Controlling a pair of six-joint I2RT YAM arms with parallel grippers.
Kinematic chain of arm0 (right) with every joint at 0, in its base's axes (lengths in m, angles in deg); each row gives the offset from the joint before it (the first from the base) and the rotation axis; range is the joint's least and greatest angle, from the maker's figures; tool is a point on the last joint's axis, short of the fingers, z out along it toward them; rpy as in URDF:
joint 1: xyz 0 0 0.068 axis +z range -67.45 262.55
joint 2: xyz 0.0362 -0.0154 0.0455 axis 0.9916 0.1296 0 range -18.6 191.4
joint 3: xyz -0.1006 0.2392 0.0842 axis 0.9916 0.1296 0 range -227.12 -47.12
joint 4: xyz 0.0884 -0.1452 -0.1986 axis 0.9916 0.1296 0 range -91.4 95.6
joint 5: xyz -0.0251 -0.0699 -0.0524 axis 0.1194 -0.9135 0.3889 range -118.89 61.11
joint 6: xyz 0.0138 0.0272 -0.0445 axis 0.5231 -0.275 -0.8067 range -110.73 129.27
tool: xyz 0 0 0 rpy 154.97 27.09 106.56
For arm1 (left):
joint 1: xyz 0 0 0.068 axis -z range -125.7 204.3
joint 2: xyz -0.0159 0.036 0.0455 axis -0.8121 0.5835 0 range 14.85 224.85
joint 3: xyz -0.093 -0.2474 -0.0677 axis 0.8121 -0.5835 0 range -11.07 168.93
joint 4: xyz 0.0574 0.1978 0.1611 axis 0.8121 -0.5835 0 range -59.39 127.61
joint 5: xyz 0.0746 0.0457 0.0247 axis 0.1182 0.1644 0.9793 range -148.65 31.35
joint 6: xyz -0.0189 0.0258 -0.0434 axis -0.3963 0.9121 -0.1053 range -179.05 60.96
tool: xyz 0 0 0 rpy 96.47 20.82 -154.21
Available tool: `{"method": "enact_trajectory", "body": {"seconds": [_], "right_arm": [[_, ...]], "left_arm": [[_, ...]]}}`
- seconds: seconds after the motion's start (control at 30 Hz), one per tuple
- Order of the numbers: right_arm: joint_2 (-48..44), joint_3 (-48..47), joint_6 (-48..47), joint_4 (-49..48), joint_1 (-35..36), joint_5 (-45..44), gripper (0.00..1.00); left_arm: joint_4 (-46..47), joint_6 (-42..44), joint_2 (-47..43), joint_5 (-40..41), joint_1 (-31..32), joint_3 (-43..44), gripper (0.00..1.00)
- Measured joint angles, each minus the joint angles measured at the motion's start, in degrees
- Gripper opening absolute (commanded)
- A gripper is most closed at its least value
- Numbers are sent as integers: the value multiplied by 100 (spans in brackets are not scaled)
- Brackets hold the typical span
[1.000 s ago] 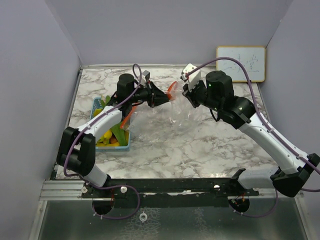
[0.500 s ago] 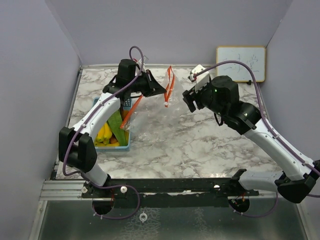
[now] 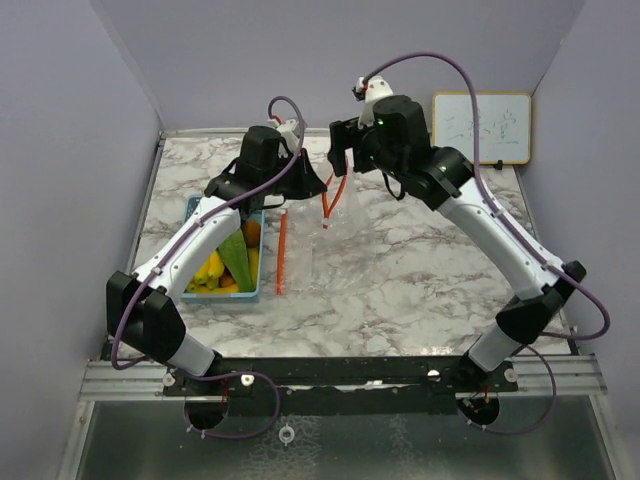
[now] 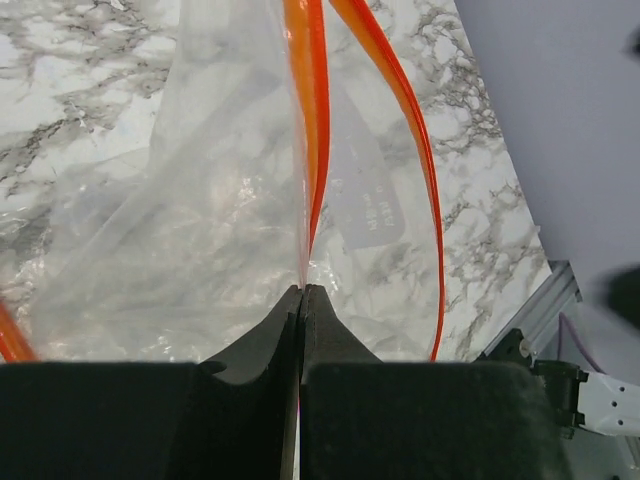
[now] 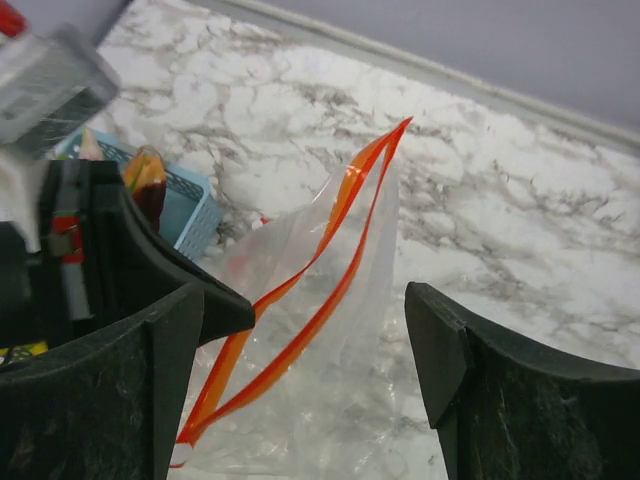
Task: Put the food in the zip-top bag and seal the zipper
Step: Open the zipper of the food storage bag.
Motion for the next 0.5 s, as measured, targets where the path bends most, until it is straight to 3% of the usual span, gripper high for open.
{"method": "enact_trajectory", "body": {"seconds": [0.2,0.5], "right_arm": [[872,-310,610,669,0,-11,76],[695,-85,981,933,0,-160,71]], "left_arm": [[-118,245,-98,424,142,72,0],[-289,459,-341,887,140,72,0]]}}
